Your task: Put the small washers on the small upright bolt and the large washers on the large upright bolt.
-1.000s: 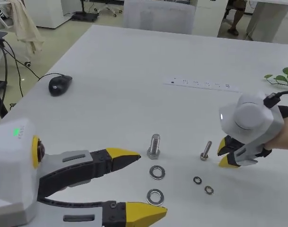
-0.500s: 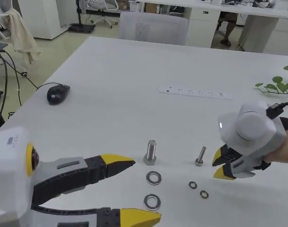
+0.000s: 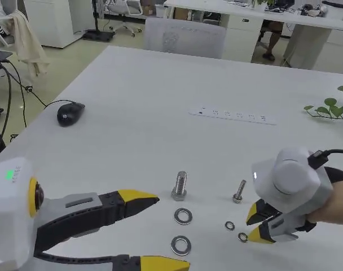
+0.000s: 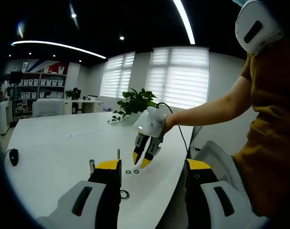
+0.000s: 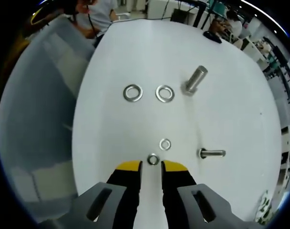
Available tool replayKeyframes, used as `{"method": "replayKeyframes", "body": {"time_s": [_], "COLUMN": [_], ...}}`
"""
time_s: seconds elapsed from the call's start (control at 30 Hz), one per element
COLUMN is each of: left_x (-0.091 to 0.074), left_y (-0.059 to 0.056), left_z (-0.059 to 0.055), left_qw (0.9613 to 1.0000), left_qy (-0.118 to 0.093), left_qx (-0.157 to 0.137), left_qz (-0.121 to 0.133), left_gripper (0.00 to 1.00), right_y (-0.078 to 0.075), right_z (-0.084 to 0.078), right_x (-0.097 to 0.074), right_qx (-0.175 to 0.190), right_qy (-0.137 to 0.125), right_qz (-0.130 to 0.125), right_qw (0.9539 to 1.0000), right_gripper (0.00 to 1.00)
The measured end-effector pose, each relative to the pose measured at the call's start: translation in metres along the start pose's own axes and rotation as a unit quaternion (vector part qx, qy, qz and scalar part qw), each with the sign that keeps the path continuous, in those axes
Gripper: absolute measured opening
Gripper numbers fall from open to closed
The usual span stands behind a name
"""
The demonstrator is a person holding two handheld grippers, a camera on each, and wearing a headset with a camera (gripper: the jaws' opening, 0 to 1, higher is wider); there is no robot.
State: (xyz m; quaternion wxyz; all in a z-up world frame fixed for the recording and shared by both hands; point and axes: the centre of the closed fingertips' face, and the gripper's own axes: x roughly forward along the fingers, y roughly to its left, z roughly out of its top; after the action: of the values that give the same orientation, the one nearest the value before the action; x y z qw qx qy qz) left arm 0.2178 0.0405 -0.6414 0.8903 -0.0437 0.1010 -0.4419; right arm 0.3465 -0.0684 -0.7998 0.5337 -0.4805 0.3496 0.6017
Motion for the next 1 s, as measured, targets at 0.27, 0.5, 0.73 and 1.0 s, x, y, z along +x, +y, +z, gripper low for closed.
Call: {"method": "replayKeyframes", "body": {"time_s": [0.27, 0.5, 0.73, 1.0], "left_x": [0.001, 0.004, 0.006, 0.008], "left_y": [0.002, 0.006, 0.011, 0.013], "left_z": [0.001, -0.002, -0.004, -0.004], "left_qw": [1.0000, 1.0000, 0.9999, 0.9999], "left_qy": [-0.002, 0.000, 0.002, 0.001], "left_qx": [-0.003, -0.008, -0.012, -0.013], "left_qz": [-0.001, 0.001, 0.002, 0.002], "left_gripper": [0.52, 0.52, 0.52, 0.52], "right_y": [0.001, -0.001, 0.000, -0.002], "right_z": [-0.005, -0.008, -0.008, -0.009], "right_x": [0.011, 0.021, 0.025, 0.025], "right_qx": [0.013, 0.027, 0.038, 0.048], "right_qy": [0.004, 0.008, 0.002, -0.007], "right_qz": [0.011, 0.018, 0.026, 0.028], "right_qw": [0.9998, 0.9994, 0.9989, 0.9984], "right_gripper": [0.17, 0.20, 0.21, 0.18]}}
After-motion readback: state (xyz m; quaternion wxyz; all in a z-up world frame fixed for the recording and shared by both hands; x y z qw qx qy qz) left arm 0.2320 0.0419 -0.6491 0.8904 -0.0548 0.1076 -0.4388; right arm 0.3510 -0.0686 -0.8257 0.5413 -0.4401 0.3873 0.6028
